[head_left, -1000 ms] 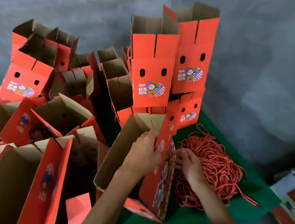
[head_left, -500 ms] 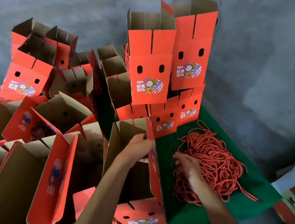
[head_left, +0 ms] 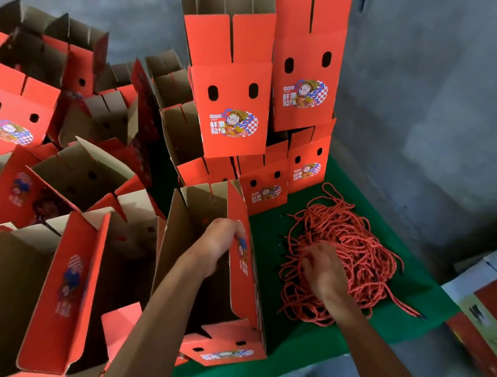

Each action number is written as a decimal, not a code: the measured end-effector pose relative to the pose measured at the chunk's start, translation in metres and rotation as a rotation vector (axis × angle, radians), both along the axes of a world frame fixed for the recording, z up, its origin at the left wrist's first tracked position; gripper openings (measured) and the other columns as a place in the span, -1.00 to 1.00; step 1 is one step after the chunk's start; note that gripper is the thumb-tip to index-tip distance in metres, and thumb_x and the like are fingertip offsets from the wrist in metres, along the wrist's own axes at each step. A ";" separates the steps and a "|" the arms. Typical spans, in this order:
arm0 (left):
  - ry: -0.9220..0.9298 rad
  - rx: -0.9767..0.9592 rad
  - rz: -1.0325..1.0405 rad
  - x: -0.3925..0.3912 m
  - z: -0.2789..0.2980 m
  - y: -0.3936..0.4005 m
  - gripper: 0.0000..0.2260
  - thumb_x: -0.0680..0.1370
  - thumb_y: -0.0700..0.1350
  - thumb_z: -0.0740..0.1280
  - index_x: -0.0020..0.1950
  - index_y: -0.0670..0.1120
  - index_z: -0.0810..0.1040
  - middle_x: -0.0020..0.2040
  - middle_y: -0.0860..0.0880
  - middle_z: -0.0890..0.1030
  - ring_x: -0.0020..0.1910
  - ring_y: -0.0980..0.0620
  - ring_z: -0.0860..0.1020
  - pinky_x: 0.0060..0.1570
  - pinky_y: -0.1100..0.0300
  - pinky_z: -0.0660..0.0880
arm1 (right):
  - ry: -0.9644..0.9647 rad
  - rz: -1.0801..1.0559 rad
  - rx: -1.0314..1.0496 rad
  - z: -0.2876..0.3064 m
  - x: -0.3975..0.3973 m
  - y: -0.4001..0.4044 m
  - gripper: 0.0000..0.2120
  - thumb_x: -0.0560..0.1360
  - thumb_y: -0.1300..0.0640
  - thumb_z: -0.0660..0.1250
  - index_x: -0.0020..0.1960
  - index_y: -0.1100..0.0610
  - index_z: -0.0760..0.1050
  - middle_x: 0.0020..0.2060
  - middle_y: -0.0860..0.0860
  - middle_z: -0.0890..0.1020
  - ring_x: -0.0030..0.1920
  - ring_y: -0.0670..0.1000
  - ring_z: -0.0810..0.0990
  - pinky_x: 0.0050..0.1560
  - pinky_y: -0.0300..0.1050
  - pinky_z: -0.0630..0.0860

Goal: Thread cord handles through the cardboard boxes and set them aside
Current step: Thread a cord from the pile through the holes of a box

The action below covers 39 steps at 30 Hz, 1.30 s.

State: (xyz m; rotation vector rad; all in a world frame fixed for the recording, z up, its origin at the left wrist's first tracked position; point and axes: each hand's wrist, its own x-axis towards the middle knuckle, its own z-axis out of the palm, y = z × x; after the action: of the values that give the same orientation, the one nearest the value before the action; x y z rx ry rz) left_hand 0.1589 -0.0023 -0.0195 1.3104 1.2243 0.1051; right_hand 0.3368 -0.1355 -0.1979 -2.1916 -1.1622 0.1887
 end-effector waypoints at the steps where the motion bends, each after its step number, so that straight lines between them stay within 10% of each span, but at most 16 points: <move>1: -0.008 -0.003 0.005 -0.002 -0.002 0.001 -0.90 0.58 -0.16 0.26 0.08 -0.04 0.45 0.08 -0.16 0.63 0.05 -0.16 0.61 -0.16 0.06 0.48 | -0.013 0.071 -0.054 0.001 -0.003 0.009 -0.86 0.57 0.29 0.38 0.04 0.17 0.70 -0.02 0.07 0.67 0.05 0.11 0.61 0.04 -0.06 0.51; 6: -0.052 -0.050 0.033 -0.016 -0.010 0.010 -0.70 0.56 -0.10 0.30 0.28 -0.14 0.49 0.04 -0.18 0.71 0.00 -0.17 0.69 -0.11 0.06 0.58 | -0.128 0.260 -0.435 -0.018 -0.015 0.046 -0.70 0.64 0.11 0.28 0.35 -0.02 0.57 0.25 0.02 0.59 0.29 0.09 0.52 0.27 -0.02 0.45; 14: -0.211 -0.201 0.089 -0.055 -0.030 0.032 -0.46 0.39 -0.04 0.38 0.33 -0.23 0.58 0.18 -0.32 0.66 0.04 -0.25 0.67 0.22 -0.14 0.56 | -0.273 0.241 -0.447 -0.028 -0.025 0.060 -0.74 0.62 0.10 0.19 0.15 0.06 0.63 0.12 0.01 0.64 0.21 0.07 0.55 0.23 -0.01 0.41; 20: -0.237 -0.231 0.084 -0.061 -0.036 0.035 -0.48 0.43 -0.03 0.35 0.36 -0.21 0.55 0.20 -0.32 0.65 0.03 -0.22 0.68 0.12 -0.09 0.62 | 0.562 0.231 0.207 0.033 -0.043 0.078 -0.85 0.65 0.04 0.36 0.05 0.07 0.68 -0.08 -0.16 0.73 -0.08 -0.21 0.68 -0.10 -0.33 0.57; 30: -0.221 -0.208 0.091 -0.054 -0.031 0.032 -0.43 0.44 -0.03 0.35 0.42 -0.22 0.49 0.22 -0.33 0.64 0.08 -0.24 0.64 0.30 -0.21 0.49 | 0.739 0.302 0.097 0.062 -0.041 0.082 -0.88 0.63 0.21 0.37 0.04 0.08 0.68 -0.17 -0.07 0.74 -0.13 -0.16 0.72 0.01 -0.24 0.63; 36: -0.293 -0.221 0.034 -0.039 -0.025 0.020 -0.24 0.56 0.51 -0.04 0.32 0.01 0.62 0.29 -0.14 0.65 0.29 -0.15 0.62 0.21 -0.09 0.59 | 0.812 0.437 0.103 0.079 -0.034 0.094 -0.89 0.63 0.26 0.35 0.02 0.28 0.42 -0.26 0.15 0.63 -0.28 0.02 0.59 -0.16 -0.19 0.54; 39: -0.182 -0.016 -0.016 -0.025 -0.020 0.013 -0.59 0.68 0.21 0.16 0.14 -0.09 0.60 0.02 -0.13 0.73 0.06 -0.13 0.70 0.25 -0.22 0.54 | 0.798 0.480 0.060 0.070 -0.034 0.098 -0.86 0.69 0.14 0.26 0.06 0.21 0.39 -0.28 0.06 0.59 -0.24 0.00 0.56 -0.07 -0.08 0.50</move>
State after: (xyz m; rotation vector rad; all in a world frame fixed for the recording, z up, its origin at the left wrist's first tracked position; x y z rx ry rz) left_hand 0.1343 0.0104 -0.0394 1.2676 1.0583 0.1980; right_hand 0.3026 -0.0375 -0.1280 -1.4878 -1.1466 1.0969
